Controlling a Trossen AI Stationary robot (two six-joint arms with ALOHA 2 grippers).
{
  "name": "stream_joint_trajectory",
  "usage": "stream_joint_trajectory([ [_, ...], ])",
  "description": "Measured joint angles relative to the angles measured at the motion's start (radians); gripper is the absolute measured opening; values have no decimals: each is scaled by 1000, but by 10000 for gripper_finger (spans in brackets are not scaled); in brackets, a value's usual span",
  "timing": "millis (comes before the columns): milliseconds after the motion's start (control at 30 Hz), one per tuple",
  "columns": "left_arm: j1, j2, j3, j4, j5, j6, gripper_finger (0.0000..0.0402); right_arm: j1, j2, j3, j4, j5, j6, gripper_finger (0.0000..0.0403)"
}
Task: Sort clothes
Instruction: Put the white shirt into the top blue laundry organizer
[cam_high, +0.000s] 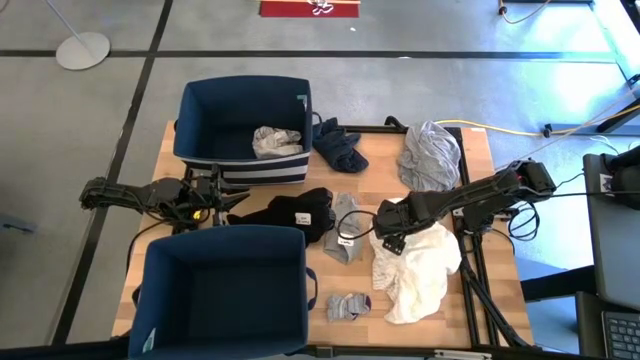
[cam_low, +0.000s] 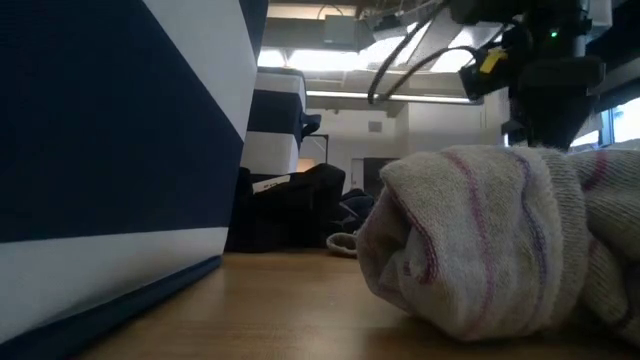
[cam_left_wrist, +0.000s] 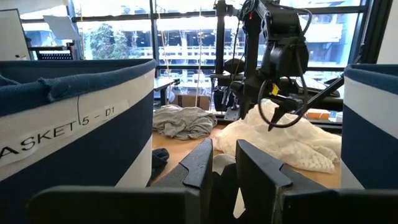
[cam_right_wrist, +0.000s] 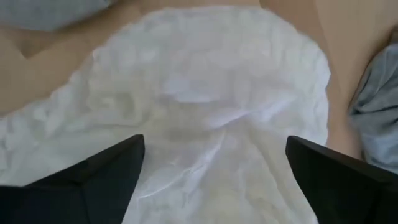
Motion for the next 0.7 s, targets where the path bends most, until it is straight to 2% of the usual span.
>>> stream_joint_trajectory([
  [100, 0, 0, 0, -1, 0, 0, 60, 0, 2, -19, 16, -6, 19, 385],
  [233, 0, 0, 0, -2, 0, 0, 60, 0, 4, -74, 53, -27, 45, 396],
  [400, 0, 0, 0, -2, 0, 0, 60, 0, 4, -182, 179, -58, 49, 395],
  [567, 0, 0, 0, -1, 0, -7, 60, 0, -1, -290, 333, -47, 67, 397],
  [700, 0, 0, 0, -1, 0, -7, 60, 2, -1, -319, 367, -6, 88, 395],
])
